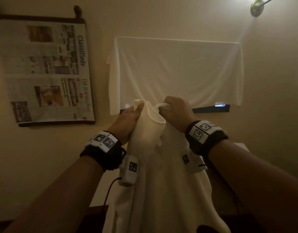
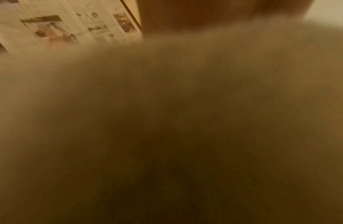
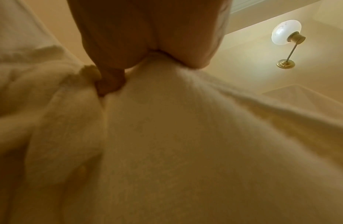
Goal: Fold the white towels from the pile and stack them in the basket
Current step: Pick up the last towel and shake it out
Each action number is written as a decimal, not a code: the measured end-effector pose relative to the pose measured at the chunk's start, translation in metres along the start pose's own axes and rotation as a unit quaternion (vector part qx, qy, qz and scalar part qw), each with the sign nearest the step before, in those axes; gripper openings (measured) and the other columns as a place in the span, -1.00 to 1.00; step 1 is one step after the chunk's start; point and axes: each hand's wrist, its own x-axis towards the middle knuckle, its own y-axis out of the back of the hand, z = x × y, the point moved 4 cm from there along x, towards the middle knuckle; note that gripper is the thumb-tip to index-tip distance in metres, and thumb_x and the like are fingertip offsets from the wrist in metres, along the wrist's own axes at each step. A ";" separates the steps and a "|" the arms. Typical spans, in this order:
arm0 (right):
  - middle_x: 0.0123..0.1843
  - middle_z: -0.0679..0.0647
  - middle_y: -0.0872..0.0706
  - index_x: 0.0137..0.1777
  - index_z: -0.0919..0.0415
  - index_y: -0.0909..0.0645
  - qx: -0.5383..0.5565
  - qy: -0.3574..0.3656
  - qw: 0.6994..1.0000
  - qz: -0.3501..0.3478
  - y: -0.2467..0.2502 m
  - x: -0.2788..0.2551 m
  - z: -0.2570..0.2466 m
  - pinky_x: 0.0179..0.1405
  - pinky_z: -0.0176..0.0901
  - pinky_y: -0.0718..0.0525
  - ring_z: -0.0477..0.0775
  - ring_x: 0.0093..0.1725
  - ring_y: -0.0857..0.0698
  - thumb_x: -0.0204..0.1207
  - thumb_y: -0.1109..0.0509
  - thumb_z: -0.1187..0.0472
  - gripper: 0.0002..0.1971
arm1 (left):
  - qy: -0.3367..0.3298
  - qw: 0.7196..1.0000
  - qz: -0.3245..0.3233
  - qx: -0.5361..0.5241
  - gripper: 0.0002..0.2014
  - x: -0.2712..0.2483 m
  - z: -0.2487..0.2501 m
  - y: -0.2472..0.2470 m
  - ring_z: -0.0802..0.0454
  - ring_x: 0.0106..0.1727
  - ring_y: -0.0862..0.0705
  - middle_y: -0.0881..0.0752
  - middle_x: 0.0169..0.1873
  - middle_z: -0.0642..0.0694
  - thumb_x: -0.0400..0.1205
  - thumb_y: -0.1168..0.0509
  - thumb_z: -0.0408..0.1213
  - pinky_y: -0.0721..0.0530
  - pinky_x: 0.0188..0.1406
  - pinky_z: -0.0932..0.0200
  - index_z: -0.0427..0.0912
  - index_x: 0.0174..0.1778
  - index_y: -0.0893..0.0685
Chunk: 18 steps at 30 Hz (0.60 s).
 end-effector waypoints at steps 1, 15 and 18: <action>-0.37 0.06 -0.64 -0.30 0.20 -0.62 -0.003 0.009 1.000 0.000 0.001 -0.001 -0.002 -0.40 -0.07 -0.46 0.08 -0.34 -0.58 0.45 -0.50 0.02 -0.73 | -0.005 1.000 0.003 0.010 -0.61 0.000 0.002 -0.002 -0.14 0.19 -0.76 -0.81 0.12 -0.15 0.75 -0.15 0.04 -0.70 0.22 -0.14 -0.08 0.33 -0.69; -0.28 0.03 -0.65 -0.22 0.10 -0.64 -0.106 -0.199 0.965 -0.132 -0.015 -0.074 0.109 -0.34 -0.21 -0.59 0.14 -0.18 -0.73 0.50 -0.34 0.28 -0.89 | -0.042 0.997 0.053 0.041 -0.69 0.008 0.016 -0.013 -0.19 0.07 -0.78 -0.81 0.03 -0.29 0.72 -0.24 0.04 -0.71 0.21 -0.26 -0.06 -0.02 -0.79; -0.35 -0.04 -0.58 -0.06 0.14 -0.72 -0.149 -0.236 0.946 -0.163 -0.006 -0.098 0.134 -0.58 -0.40 -0.31 -0.17 -0.41 -0.53 0.59 -0.30 0.26 -0.85 | -0.030 0.998 0.051 0.021 -0.71 0.011 0.011 -0.005 -0.25 0.12 -0.77 -0.79 0.08 -0.34 0.69 -0.29 0.06 -0.67 0.24 -0.34 -0.04 -0.05 -0.81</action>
